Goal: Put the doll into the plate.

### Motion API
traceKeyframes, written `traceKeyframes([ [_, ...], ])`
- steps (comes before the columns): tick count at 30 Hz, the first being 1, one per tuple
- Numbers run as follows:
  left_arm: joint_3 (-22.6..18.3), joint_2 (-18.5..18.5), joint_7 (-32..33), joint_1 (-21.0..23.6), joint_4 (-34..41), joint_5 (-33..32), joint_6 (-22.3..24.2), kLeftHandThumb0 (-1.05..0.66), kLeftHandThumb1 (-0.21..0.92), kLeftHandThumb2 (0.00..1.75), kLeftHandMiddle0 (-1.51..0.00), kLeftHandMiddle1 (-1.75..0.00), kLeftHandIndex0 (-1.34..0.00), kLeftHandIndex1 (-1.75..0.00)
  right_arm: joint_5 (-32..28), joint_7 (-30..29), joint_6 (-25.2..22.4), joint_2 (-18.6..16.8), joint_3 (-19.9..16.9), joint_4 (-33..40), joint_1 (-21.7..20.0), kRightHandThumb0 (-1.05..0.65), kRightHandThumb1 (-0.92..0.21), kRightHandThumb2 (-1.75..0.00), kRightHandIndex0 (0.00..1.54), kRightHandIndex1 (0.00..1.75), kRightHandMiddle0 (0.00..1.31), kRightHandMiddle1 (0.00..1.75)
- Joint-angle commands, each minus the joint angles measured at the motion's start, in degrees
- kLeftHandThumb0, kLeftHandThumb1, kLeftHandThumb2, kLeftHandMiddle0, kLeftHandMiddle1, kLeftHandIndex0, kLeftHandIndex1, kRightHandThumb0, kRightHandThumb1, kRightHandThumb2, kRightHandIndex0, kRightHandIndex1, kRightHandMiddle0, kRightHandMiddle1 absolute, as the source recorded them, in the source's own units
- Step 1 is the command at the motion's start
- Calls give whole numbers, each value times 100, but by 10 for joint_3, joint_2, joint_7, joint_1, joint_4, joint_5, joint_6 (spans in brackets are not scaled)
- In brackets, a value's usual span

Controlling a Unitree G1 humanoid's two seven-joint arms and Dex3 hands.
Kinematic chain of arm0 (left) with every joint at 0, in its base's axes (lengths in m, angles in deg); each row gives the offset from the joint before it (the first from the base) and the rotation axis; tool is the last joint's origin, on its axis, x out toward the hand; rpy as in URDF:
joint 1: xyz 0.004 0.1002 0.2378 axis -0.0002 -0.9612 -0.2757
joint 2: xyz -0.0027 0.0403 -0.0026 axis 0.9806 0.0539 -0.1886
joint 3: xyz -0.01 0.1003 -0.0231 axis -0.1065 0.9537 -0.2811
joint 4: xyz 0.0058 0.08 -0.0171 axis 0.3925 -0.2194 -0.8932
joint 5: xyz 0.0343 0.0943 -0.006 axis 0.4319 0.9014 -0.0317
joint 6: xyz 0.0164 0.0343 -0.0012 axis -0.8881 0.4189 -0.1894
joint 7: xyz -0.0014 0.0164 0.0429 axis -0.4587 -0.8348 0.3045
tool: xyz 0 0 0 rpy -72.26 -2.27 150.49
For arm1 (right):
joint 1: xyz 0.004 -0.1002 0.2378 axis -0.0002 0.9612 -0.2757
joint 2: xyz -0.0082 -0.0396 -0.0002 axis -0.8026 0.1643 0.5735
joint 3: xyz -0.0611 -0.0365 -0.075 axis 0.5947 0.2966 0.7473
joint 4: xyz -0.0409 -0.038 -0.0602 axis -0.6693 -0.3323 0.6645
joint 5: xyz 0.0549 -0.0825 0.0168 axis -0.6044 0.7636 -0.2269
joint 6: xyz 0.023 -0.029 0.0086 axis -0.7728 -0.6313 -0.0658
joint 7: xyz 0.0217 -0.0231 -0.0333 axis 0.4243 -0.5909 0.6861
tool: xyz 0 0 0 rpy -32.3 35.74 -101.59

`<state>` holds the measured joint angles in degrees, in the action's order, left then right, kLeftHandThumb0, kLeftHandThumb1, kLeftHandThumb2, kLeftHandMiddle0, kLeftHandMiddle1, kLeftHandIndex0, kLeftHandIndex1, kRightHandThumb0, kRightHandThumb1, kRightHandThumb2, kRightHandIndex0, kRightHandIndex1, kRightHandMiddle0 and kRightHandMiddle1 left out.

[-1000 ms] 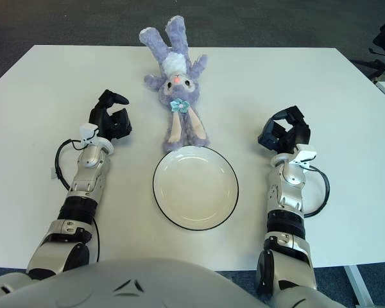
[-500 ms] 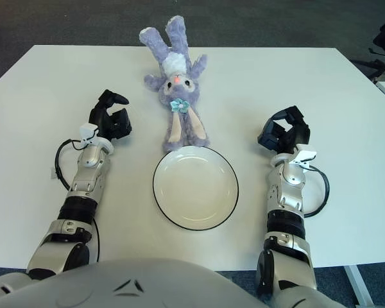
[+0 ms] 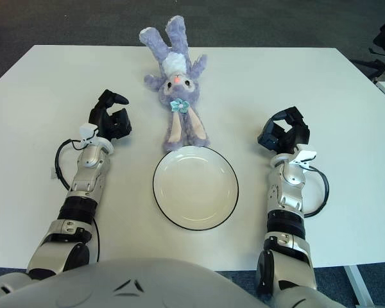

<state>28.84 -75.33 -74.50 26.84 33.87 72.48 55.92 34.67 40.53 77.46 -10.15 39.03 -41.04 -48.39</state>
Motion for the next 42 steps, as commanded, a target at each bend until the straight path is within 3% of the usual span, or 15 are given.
traceKeyframes([
  [1, -2, -1, 1, -44, -23, -1, 0, -43, 49, 111, -114, -175, -48, -175, -8, 11, -4, -21, 7, -7, 35, -48, -32, -131, 115, 175, 61, 175],
  [22, -2, -5, 6, -43, -25, 2, 3, -43, 48, 111, -114, -175, -48, -175, -10, 91, 21, -30, 38, 40, 67, -46, -36, -126, 113, 175, 57, 175],
  [32, -1, -7, 12, -39, -29, 4, 0, -43, 48, 111, -114, -175, -48, -175, 24, 66, -60, -37, 94, 177, 113, -46, -38, -123, 110, 175, 56, 175],
  [42, 3, -5, 14, -37, -33, 8, -1, -43, 48, 112, -114, -175, -49, -175, 20, 86, -138, -15, 112, 239, 136, -45, -41, -120, 103, 175, 54, 175],
])
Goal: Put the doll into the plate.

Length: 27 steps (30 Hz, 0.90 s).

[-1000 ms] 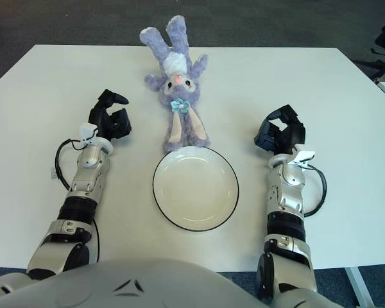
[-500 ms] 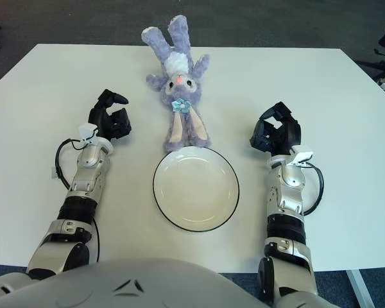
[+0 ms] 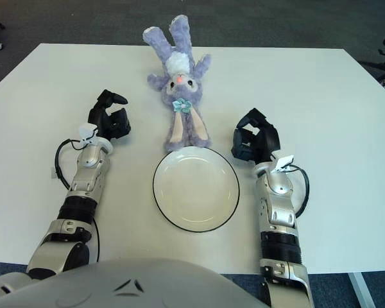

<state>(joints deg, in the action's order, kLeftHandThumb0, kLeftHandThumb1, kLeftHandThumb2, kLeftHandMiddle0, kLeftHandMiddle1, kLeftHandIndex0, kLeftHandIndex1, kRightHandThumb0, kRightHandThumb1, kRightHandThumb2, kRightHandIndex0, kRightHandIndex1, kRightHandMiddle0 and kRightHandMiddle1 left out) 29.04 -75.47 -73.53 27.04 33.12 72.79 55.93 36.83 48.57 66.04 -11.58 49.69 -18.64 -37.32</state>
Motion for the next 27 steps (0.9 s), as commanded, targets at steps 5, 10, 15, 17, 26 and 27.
traceKeyframes([
  [5, 2, -3, 6, -39, -26, 6, 0, -43, 47, 112, -114, -175, -49, -175, 1, 17, -54, 9, 14, 53, 38, -45, -42, -119, 97, 175, 53, 175],
  [10, 2, -3, 8, -39, -25, 8, 0, -43, 48, 112, -115, -175, -49, -175, 3, 20, -66, 11, 17, 74, 44, -44, -44, -117, 93, 175, 51, 175],
  [15, 2, -3, 6, -40, -26, 7, -4, -43, 48, 112, -115, -175, -48, -175, 10, 31, -61, 17, 26, 94, 51, -43, -46, -113, 89, 175, 50, 175],
  [17, 2, -3, 6, -40, -26, 7, -4, -43, 48, 112, -115, -175, -48, -175, 16, 33, -57, 20, 28, 97, 52, -43, -47, -112, 88, 175, 49, 175],
  [26, 2, -3, 3, -40, -27, 5, -6, -43, 48, 111, -114, -175, -48, -175, 113, 27, -84, 58, 59, 163, 79, -39, -70, -82, 89, 175, 33, 175],
  [27, 3, -4, 3, -40, -28, 6, -7, -43, 48, 111, -114, -175, -48, -175, 124, 27, -91, 63, 62, 173, 82, -38, -72, -79, 91, 175, 31, 175],
])
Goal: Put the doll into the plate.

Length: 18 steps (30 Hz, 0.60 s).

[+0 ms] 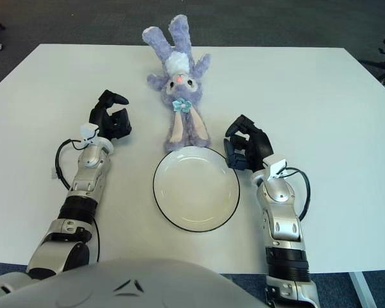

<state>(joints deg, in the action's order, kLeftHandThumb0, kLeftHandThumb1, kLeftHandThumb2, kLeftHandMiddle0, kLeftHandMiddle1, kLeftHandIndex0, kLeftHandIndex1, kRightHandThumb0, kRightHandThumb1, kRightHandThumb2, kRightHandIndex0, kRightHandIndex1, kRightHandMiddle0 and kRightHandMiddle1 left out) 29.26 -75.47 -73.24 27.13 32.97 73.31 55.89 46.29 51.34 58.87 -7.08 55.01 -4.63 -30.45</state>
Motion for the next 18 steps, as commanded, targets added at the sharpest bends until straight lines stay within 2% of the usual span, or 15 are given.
traceKeyframes([
  [1, 1, -4, 0, -41, -27, 1, -7, -43, 49, 111, -114, -175, -48, -175, 40, 2, -25, 25, 12, 39, 16, -38, -77, -73, 94, 175, 29, 175],
  [5, 1, -4, 1, -41, -28, 2, -8, -43, 49, 110, -113, -175, -48, -175, 63, 7, -32, 37, 18, 50, 18, -37, -86, -60, 103, 175, 23, 175],
  [12, 1, -5, 4, -40, -29, 3, -8, -43, 49, 110, -114, -175, -48, -175, 86, 10, -32, 50, 23, 51, 13, -36, -89, -56, 114, 175, 22, 175],
  [14, 2, -5, 5, -41, -28, 4, -8, -42, 49, 110, -114, -175, -48, -175, 87, 13, -34, 52, 23, 53, 14, -65, -91, -63, 121, 175, 9, 175],
  [18, 2, -6, 5, -42, -27, 4, -8, -42, 49, 110, -114, -175, -47, -175, 90, 20, -65, 50, 28, 79, 20, -82, -92, -69, 124, 175, 2, 167],
])
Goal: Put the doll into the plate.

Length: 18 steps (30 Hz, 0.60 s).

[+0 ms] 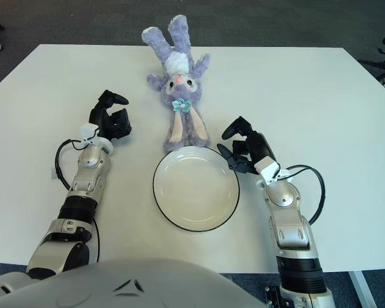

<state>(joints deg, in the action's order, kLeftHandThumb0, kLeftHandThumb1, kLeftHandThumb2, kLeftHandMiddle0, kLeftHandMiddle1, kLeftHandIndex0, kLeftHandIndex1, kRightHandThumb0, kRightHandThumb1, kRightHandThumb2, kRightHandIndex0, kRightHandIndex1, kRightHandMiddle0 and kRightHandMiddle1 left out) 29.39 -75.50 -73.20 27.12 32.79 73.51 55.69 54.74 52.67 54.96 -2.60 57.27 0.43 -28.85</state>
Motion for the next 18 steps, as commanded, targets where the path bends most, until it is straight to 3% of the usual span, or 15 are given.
traceKeyframes([
  [1, 1, -6, 5, -42, -25, 2, -6, -42, 49, 110, -114, -175, -47, -175, 6, 9, -35, 5, 6, 36, 5, -85, -92, -70, 122, 175, 2, 158],
  [9, 0, -8, 4, -42, -25, -1, -6, -42, 50, 109, -114, -175, -47, -175, 1, 24, -81, 8, 11, 66, 6, -90, -92, -75, 106, 175, 0, 116],
  [12, 0, -8, 4, -42, -25, -1, -5, -42, 50, 109, -114, -175, -47, -175, -4, 34, -95, 11, 12, 73, 5, -90, -92, -76, 92, 175, 0, 90],
  [18, 0, -7, 6, -42, -25, 1, -5, -42, 49, 110, -114, -175, -47, -175, -5, 53, -125, 21, 16, 88, 2, -93, -92, -76, 80, 175, 0, 73],
])
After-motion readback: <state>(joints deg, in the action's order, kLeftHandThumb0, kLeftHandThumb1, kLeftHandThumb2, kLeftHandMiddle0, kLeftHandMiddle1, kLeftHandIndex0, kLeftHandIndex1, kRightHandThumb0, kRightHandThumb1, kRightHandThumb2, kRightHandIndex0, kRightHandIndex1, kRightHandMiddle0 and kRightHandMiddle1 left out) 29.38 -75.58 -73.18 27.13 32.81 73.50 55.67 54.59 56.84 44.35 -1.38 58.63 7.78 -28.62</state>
